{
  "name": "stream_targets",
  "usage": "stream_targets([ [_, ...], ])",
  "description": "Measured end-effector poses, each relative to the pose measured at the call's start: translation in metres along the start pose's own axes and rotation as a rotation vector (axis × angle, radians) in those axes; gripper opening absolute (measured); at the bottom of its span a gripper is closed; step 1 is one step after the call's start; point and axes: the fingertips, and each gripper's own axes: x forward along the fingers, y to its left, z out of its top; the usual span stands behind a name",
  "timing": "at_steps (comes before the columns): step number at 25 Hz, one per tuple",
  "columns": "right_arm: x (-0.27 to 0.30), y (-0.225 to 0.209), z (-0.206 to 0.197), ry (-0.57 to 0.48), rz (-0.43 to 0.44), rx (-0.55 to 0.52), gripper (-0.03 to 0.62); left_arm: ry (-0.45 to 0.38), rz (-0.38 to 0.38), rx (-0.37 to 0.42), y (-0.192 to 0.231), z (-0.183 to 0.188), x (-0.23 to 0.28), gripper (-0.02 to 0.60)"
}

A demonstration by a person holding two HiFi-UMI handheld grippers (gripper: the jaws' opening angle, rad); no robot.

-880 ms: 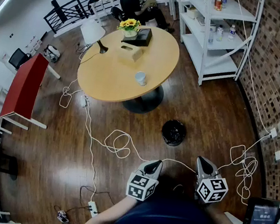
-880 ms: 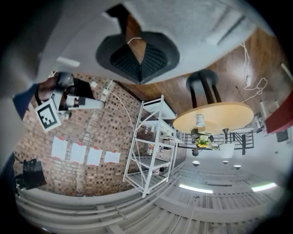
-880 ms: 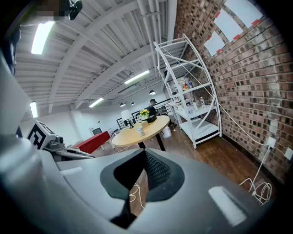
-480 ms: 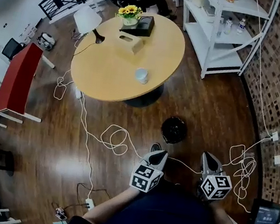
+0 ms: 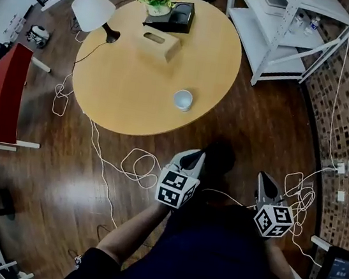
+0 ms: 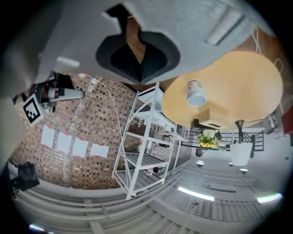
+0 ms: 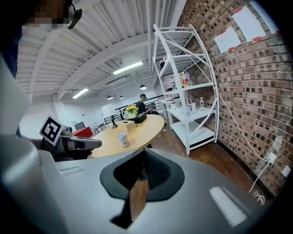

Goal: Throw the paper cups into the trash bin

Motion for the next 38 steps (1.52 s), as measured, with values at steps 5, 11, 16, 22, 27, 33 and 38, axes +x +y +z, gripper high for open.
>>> stream_targets([
  [5,0.023,-0.005,0.004,0.033,-0.008,0.004,0.009,-0.019,0.077,-0.001,0.063,0.025,0.003,0.005],
  [11,0.051,-0.017,0.030,0.004,0.057,-0.002,0.009,-0.048,0.188,-0.049,0.087,0.041,0.017,0.015],
  [16,0.071,-0.017,0.053,-0.027,0.125,-0.028,0.009,-0.048,0.268,-0.044,0.103,0.055,0.028,0.095],
  [22,0.078,-0.020,0.048,0.024,0.162,-0.023,0.009,0.022,0.346,-0.064,0.142,0.042,0.032,0.163],
  [27,0.086,-0.015,0.042,0.043,0.184,-0.043,0.009,0.082,0.376,-0.109,0.191,0.041,0.048,0.163],
  [33,0.077,-0.015,0.028,0.078,0.189,-0.047,0.009,0.224,0.317,-0.167,0.221,0.029,0.091,0.163],
  [38,0.067,-0.030,0.028,0.070,0.138,-0.017,0.009,0.338,0.347,-0.126,0.232,0.021,0.105,0.049],
])
